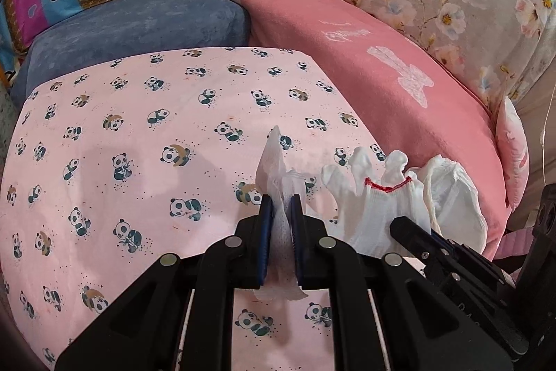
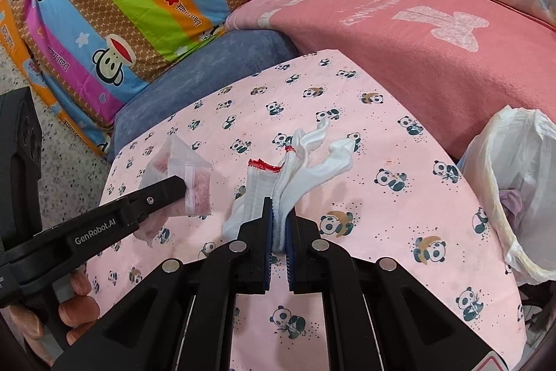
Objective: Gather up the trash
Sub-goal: 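Grasp the tissue packet with the left gripper while the right grasps the white sock, then carry the tissue and white sock over the white trash bin with both grippers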
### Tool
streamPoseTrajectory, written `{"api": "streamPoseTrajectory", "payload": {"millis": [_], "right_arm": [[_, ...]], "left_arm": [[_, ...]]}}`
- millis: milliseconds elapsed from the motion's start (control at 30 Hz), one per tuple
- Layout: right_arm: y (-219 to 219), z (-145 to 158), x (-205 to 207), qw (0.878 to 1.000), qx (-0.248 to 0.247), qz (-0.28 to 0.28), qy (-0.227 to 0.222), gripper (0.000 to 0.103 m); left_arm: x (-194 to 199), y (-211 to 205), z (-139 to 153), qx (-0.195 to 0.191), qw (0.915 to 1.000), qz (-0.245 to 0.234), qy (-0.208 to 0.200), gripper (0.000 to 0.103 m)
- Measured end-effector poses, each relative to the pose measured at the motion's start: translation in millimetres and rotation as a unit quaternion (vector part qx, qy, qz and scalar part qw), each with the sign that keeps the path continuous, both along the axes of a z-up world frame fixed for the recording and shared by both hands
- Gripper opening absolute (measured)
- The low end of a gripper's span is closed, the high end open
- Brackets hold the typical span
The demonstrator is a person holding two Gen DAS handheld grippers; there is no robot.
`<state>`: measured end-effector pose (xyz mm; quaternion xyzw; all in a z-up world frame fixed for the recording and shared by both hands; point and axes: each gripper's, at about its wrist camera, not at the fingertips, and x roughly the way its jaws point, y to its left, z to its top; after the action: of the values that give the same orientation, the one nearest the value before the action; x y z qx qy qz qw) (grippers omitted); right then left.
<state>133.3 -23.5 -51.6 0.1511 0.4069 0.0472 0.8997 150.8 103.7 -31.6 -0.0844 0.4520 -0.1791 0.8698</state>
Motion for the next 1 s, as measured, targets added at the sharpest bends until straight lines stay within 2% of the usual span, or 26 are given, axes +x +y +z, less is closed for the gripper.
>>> {"api": "streamPoseTrajectory", "payload": {"millis": [533, 1000], "right_arm": [[-69, 39, -47, 0.997, 0.019, -0.062, -0.050, 0.007], [-133, 51, -76, 0.990, 0.030, -0.118, -0.072, 0.007]], "left_arm": [[-32, -71, 26, 0.025, 0.9968, -0.067, -0.036, 0.011], [-51, -143, 37, 0.049, 0.9881, -0.134, -0.059, 0.011]]}}
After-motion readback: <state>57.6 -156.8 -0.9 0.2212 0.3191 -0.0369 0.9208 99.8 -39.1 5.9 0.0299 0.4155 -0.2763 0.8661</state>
